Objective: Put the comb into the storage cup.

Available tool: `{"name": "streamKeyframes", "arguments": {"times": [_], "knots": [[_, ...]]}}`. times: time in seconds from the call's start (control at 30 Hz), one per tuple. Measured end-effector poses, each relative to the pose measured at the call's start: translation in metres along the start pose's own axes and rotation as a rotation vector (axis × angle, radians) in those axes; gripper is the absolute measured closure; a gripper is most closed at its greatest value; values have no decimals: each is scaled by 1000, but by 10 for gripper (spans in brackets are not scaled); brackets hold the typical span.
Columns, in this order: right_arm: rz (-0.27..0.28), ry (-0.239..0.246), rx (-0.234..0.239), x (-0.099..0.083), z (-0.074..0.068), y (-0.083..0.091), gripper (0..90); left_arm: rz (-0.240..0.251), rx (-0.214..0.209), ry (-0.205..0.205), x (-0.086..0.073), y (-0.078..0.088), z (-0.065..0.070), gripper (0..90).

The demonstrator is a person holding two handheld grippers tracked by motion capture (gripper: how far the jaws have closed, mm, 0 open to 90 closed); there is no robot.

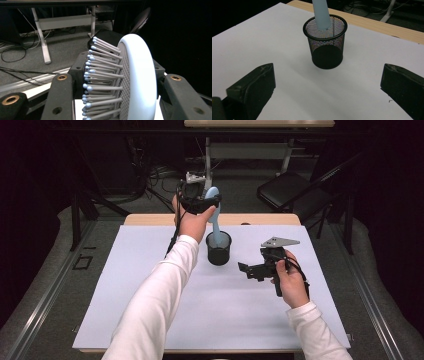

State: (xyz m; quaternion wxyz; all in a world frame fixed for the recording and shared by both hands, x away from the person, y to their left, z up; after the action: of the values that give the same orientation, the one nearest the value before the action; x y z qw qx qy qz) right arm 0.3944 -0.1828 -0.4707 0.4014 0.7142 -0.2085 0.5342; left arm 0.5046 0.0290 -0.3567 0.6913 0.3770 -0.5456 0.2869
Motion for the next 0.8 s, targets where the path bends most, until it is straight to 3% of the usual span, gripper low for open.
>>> {"name": "streamKeyframes", "arguments": {"times": [0.8], "knots": [[1, -3, 1, 0, 1, 0, 0, -30, 17, -13, -26, -14, 0, 495]]}}
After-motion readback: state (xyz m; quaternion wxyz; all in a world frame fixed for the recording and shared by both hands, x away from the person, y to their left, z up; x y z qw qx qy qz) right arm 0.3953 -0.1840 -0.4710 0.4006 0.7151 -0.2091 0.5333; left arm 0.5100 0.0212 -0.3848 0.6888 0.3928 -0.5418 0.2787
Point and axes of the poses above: each handheld gripper's, and its own axes: y roughly backward along the jaws, x roughly out of its top, z roughly to its right, the point moved 3 cm from there along -y, roughly forward along the jaws, and after that the axes turned 11 degrees about z, right-handed, at the moved point
